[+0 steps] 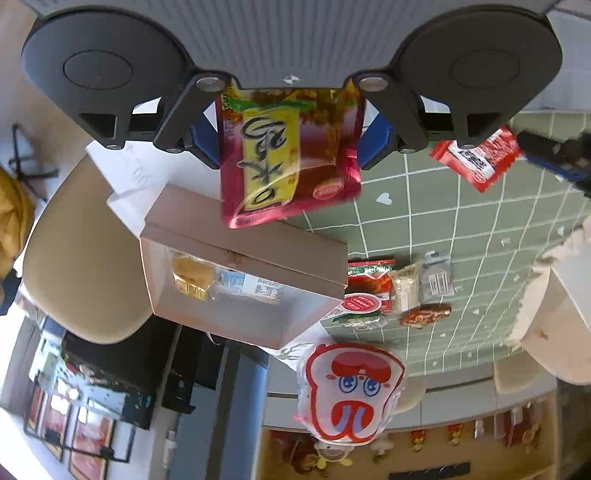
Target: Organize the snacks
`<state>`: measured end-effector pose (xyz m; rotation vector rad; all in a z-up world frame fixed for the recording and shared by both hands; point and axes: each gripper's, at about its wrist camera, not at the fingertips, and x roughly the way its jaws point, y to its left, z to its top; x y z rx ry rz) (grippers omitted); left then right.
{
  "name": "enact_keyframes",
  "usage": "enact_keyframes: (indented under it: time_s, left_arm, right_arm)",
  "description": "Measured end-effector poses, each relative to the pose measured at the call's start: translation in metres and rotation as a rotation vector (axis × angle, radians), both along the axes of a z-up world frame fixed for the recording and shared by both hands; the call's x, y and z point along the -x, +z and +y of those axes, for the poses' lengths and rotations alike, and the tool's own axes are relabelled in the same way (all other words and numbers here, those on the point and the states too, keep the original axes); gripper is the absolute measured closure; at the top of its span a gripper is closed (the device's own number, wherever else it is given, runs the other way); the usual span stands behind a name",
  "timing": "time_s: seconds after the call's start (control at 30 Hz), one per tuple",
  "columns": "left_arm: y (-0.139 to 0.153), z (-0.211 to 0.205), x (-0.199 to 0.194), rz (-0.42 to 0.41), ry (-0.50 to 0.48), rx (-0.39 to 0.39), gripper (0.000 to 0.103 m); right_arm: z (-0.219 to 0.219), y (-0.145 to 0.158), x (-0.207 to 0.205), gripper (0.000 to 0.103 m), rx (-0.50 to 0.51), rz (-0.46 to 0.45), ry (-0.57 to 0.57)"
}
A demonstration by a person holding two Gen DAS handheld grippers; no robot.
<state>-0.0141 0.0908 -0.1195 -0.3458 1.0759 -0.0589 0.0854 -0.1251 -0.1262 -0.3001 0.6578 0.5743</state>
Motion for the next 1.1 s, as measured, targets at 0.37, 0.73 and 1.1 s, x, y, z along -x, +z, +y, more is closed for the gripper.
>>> enact_keyframes:
  time_s: [0.37, 0.73, 1.1]
  left_arm:
    - [-0.015, 0.017, -0.054, -0.075, 0.015, -0.060, 0.084]
    - [-0.002, 0.012, -0.048, -0.156, -0.021, -0.095, 0.083]
    - [-0.014, -0.057, -0.047, -0.148, -0.302, -0.383, 0.081]
  right_arm:
    - [0.041, -0.001, -0.013, 0.055, 0.102, 0.042, 0.101]
    - [0.052, -0.007, -0.005, 0.060, 0.084, 0.105, 0.098]
    - [-0.011, -0.009, -0.016, 0.058, 0.053, 0.112, -0.096]
